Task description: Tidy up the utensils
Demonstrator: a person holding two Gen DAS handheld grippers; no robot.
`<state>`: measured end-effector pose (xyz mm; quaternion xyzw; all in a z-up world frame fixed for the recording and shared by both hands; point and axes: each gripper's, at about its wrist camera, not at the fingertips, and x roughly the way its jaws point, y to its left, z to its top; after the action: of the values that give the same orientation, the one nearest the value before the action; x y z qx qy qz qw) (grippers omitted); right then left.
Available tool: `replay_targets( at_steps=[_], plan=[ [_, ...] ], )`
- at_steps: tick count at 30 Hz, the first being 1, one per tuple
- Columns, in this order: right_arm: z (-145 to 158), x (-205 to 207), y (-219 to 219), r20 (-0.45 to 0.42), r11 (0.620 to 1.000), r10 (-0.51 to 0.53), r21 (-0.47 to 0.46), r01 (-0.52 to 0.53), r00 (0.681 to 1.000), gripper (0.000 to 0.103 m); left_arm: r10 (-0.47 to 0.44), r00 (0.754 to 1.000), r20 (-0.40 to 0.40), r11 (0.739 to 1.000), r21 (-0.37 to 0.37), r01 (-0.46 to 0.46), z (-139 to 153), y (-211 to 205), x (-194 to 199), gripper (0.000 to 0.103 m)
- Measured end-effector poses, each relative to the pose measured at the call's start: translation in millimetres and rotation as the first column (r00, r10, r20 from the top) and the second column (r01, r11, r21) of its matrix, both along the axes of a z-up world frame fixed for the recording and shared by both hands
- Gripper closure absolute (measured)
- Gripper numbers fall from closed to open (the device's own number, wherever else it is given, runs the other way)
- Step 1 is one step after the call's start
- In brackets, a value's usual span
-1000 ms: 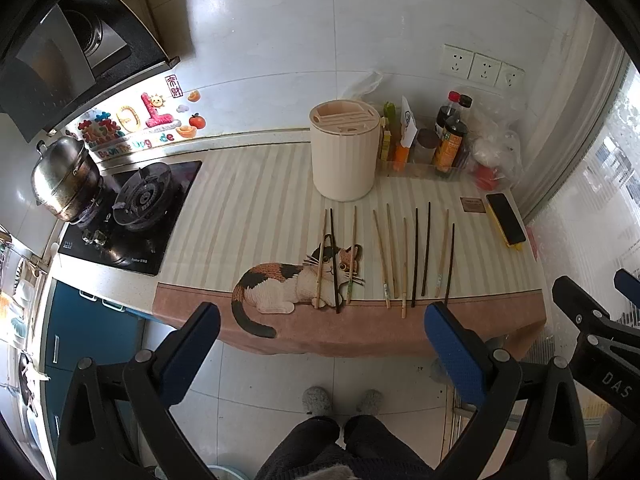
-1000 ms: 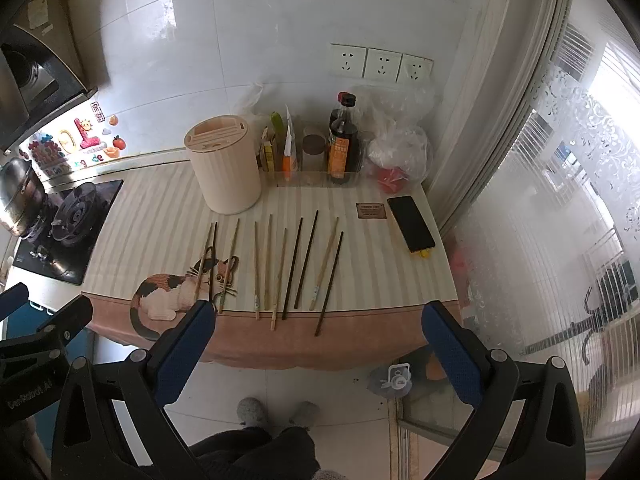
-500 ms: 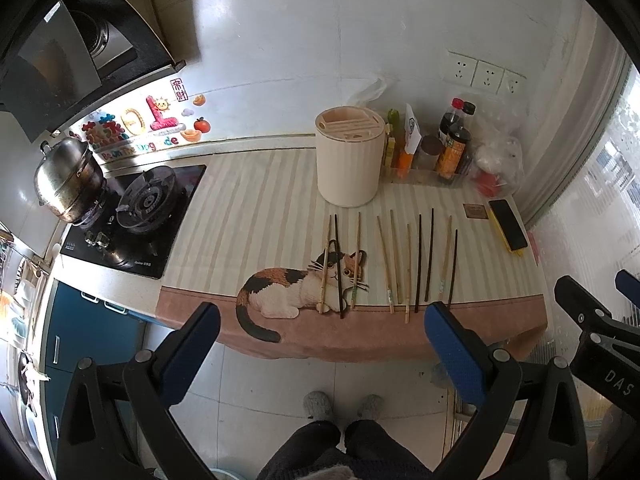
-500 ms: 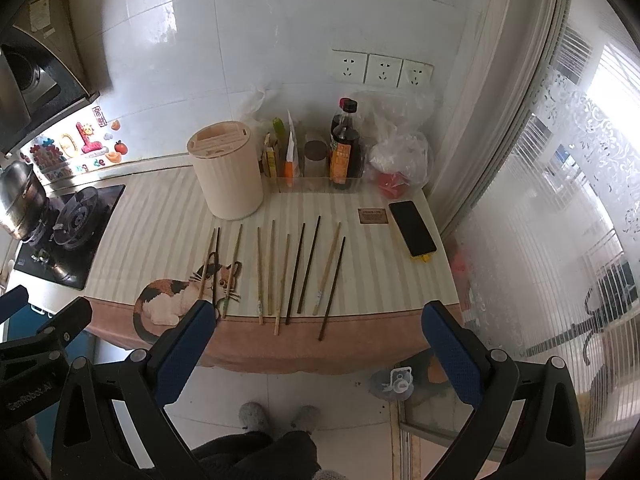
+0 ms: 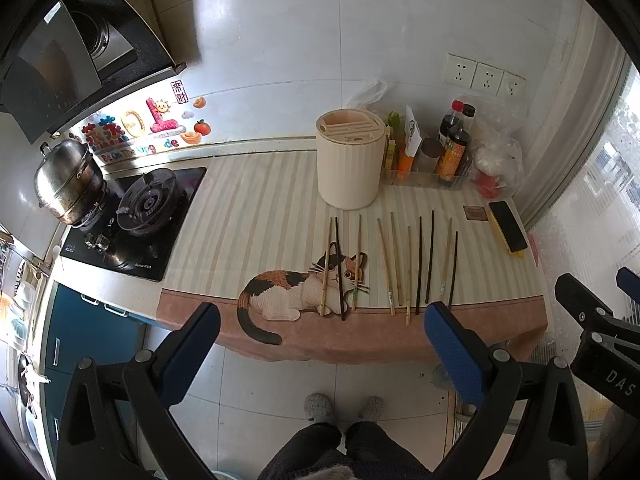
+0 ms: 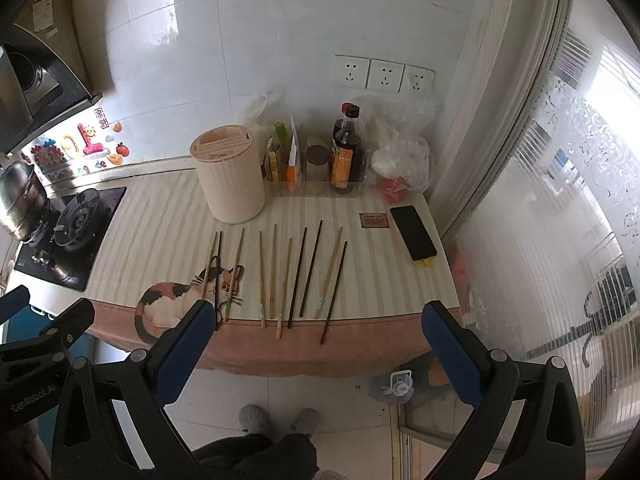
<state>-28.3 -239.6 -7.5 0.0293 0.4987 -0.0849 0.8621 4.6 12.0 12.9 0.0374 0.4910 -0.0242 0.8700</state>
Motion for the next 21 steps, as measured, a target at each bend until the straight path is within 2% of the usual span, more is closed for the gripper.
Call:
replay_targets(
  at_steps=[21],
  plan=[
    [-0.4,-0.2,3.0,-0.002,1.000,0.008,-0.001,-0.008,1.000,0.000,0.000,1.000,0.000,1.000,-0.002,0.000,3.6,-0.7,-2.9,0.000]
  ],
)
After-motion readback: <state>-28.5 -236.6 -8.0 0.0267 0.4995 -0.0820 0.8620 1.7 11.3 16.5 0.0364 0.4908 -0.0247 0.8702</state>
